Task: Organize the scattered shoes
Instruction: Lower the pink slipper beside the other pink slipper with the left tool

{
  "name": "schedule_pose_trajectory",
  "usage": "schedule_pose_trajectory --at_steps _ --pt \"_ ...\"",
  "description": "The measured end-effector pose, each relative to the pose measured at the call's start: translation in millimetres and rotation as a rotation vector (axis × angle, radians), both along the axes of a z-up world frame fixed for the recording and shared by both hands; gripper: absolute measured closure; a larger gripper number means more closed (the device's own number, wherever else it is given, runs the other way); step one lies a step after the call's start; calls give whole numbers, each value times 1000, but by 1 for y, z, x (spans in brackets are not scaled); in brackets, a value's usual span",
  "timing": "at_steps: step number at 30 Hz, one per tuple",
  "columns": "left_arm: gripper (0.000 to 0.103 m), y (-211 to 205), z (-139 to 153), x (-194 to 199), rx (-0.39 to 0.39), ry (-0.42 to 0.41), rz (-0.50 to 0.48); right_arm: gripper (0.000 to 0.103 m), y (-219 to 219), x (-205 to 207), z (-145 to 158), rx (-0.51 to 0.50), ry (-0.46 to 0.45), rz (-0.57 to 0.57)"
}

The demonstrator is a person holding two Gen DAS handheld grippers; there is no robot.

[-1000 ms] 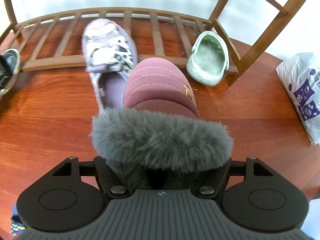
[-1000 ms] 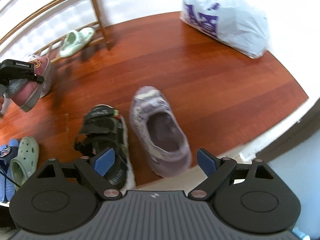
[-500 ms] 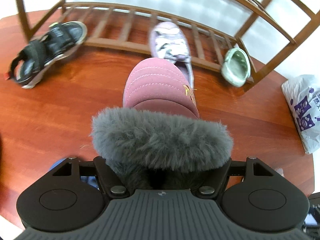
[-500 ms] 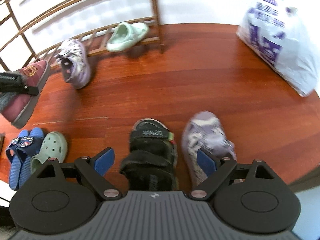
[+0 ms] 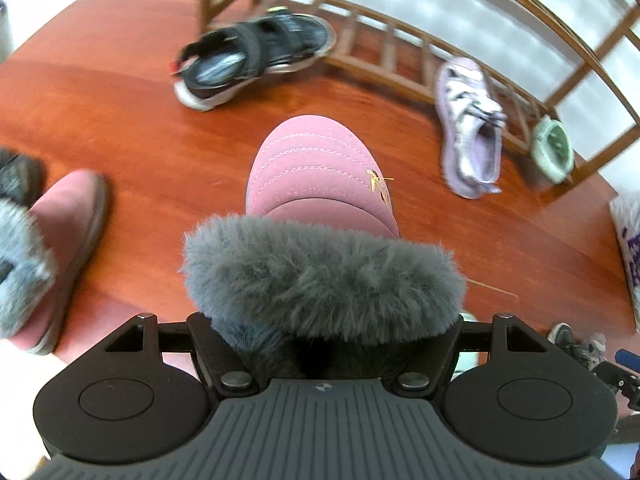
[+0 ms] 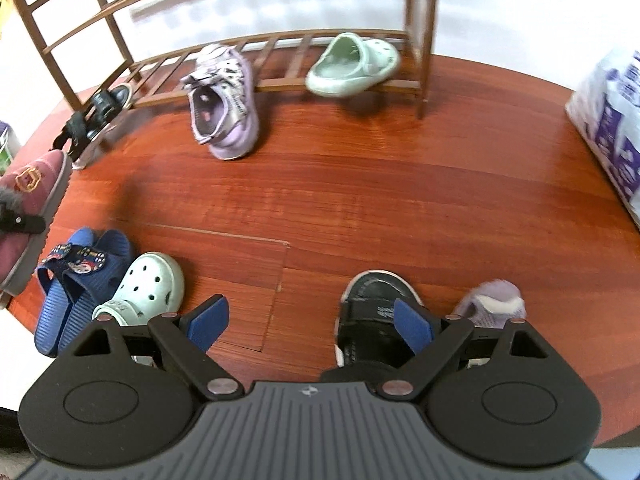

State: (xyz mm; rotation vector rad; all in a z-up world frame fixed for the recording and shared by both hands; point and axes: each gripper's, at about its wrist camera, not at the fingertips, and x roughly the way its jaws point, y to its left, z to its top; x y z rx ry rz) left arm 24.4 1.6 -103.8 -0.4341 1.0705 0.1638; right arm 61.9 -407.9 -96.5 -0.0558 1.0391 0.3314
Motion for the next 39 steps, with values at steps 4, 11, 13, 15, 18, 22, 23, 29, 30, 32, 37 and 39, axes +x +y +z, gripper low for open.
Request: schedule_pose_trajectory --at_steps 4,11,13,15,18,22,23,29,30,32,37,39 --pt "32 26 -8 -20 -9 8 50 10 10 4 -2 1 9 26" --pt "32 63 -30 -41 28 63 98 10 25 8 -5 -5 22 58" --pt "32 73 -36 -43 41 76 103 10 27 9 -5 -8 24 62" --pt "32 81 -42 -44 50 93 96 10 30 10 -6 -13 27 68" --pt "32 92 -52 -43 60 118 73 10 33 10 -6 -17 30 73" --pt "32 100 -62 -39 77 137 30 10 37 10 -6 -21 33 74" --pt "32 102 -65 -37 77 143 18 10 37 11 -6 -22 34 74" --pt "32 110 -78 -27 59 171 -18 10 40 11 -6 -32 38 66" --pt "32 110 -79 -26 54 175 -24 10 40 11 -6 -33 38 62" --pt "32 109 -83 -25 55 191 -31 10 40 11 -6 -33 40 55" --pt "31 108 -90 -24 58 211 -39 10 41 12 -7 -35 45 51" --pt "30 109 -91 -22 51 223 -34 10 42 13 -8 -36 48 51"
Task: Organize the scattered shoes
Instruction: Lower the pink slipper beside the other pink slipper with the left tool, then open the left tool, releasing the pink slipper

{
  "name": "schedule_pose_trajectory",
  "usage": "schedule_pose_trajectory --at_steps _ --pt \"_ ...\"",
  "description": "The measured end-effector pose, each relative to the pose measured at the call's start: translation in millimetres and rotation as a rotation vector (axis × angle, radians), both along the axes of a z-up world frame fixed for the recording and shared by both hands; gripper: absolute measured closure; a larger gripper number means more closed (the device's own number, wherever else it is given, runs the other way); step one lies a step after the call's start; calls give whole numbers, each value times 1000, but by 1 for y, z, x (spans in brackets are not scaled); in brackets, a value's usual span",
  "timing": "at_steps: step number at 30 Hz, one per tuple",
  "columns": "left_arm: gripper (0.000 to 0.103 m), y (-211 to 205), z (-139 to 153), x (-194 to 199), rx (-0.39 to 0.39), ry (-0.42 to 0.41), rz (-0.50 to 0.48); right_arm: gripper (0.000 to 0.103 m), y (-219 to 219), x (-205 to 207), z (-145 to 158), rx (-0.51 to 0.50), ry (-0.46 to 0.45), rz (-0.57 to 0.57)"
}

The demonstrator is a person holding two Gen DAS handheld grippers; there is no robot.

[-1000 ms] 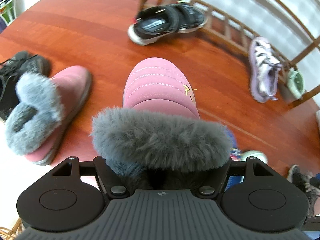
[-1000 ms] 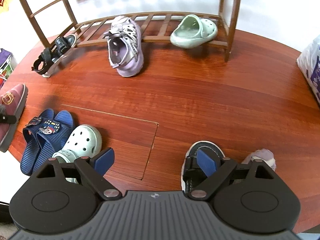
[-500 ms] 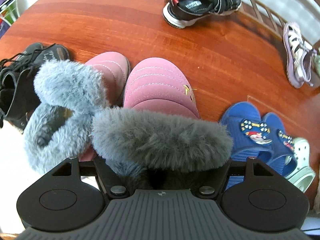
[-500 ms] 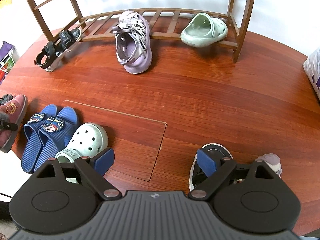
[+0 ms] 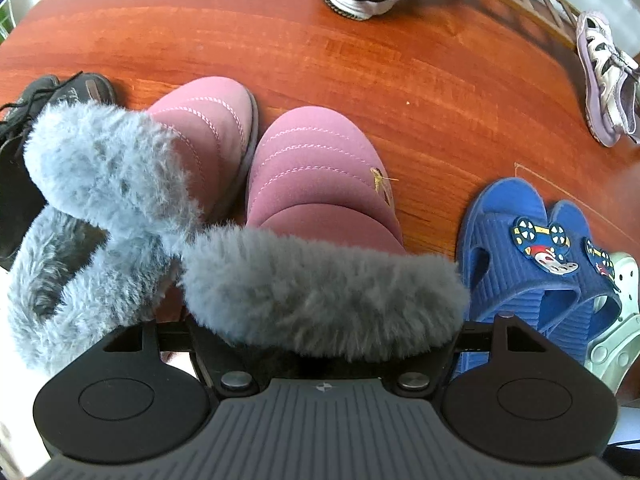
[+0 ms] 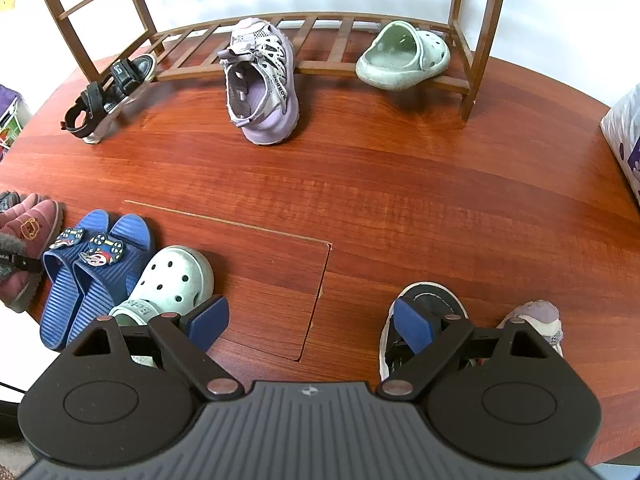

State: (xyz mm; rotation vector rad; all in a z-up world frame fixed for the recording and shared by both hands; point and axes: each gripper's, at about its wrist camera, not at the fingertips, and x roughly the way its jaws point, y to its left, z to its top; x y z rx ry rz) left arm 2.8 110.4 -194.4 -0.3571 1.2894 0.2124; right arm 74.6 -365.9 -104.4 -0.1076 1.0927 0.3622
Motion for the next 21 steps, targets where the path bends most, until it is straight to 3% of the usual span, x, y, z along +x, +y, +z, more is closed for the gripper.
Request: schedule_pose_trajectory --at_steps 12,21 --pt "25 1 18 2 -15 29 45 10 6 6 -1 9 2 19" --pt "21 -9 54 -11 49 5 62 10 9 13 1 17 -5 32"
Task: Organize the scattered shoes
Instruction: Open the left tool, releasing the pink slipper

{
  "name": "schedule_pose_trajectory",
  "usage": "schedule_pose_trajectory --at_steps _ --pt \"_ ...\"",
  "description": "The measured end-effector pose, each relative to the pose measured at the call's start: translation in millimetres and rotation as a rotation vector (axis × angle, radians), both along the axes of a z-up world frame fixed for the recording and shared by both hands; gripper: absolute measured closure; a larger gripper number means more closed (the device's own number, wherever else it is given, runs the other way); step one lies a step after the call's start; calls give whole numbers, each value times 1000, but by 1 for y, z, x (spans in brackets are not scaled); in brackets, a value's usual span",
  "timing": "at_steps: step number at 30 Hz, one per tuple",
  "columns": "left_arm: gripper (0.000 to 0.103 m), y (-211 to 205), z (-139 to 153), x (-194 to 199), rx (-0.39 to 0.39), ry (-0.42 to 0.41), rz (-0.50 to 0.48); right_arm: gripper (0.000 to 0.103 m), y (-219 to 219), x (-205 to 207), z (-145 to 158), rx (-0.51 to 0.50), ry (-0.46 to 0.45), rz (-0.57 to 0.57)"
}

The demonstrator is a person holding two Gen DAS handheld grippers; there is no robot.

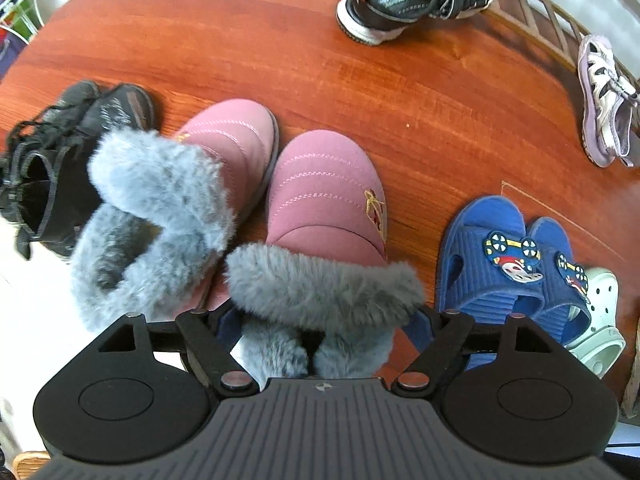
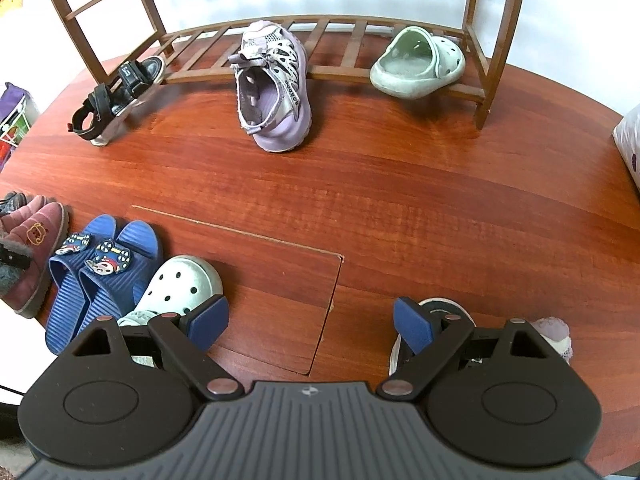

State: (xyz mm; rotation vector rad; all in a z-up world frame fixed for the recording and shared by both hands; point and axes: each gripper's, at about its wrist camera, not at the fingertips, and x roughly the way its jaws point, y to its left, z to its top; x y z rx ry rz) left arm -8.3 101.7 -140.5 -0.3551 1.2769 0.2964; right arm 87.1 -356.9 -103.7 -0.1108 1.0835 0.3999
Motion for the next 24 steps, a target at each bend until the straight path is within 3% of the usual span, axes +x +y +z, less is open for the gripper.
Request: schedule_pose_trajectory --at_steps 12,24 --pt "19 -2 63 -17 69 -101 25 9 33 24 6 -21 -31 47" --pt "18 -10 66 -10 14 -161 -8 9 76 74 24 -42 -130 62"
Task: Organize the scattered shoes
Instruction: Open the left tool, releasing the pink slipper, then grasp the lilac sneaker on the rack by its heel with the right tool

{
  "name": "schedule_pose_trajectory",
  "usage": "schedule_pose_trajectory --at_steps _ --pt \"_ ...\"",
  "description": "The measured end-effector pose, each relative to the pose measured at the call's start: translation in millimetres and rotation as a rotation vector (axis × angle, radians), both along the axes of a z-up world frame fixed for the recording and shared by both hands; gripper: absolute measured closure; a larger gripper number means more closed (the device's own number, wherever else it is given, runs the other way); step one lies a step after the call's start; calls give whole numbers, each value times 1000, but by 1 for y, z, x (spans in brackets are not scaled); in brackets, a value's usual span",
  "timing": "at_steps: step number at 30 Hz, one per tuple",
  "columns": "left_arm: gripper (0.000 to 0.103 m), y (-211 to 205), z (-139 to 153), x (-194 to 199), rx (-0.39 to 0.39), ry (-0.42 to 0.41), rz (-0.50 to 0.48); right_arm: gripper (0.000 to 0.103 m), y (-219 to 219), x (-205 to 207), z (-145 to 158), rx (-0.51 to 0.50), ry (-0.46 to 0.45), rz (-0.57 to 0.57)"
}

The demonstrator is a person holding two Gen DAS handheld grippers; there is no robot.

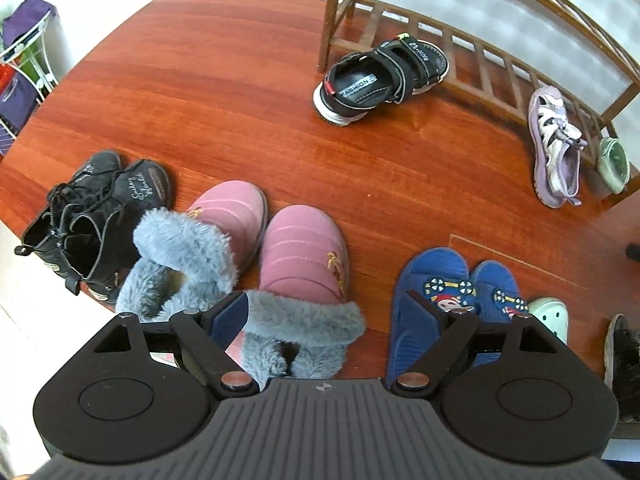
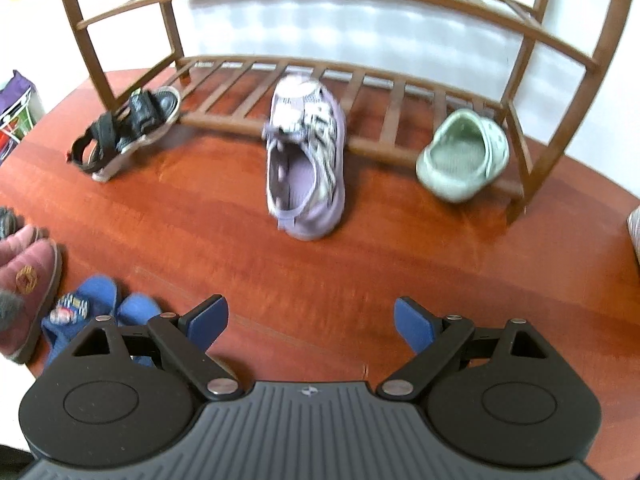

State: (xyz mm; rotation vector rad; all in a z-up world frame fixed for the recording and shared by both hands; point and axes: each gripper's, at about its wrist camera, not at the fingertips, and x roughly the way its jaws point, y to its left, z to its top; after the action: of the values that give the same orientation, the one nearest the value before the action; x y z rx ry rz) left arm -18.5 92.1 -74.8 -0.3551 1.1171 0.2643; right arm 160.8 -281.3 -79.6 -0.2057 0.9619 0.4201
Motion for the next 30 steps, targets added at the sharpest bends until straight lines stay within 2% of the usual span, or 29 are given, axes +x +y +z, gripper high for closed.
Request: schedule_pose_trajectory --at_steps 5,7,10,13,20,30 --pt "18 -3 -5 -1 -25 -3 -1 9 21 31 3 -5 -41 25" --pt "18 -5 -7 -2 -26 1 3 1 30 43 2 -12 -57 38" --pt "18 -6 -8 -4 -33 2 18 1 45 57 -3 -26 -94 63" --pt "18 -7 -10 -8 -42 3 40 1 62 75 -18 -65 -118 76" --pt "18 -10 -13 -16 -54 18 85 1 82 112 -53 -108 -106 73" --pt "18 -15 -20 -23 -64 49 122 1 102 143 -98 -175 -103 86"
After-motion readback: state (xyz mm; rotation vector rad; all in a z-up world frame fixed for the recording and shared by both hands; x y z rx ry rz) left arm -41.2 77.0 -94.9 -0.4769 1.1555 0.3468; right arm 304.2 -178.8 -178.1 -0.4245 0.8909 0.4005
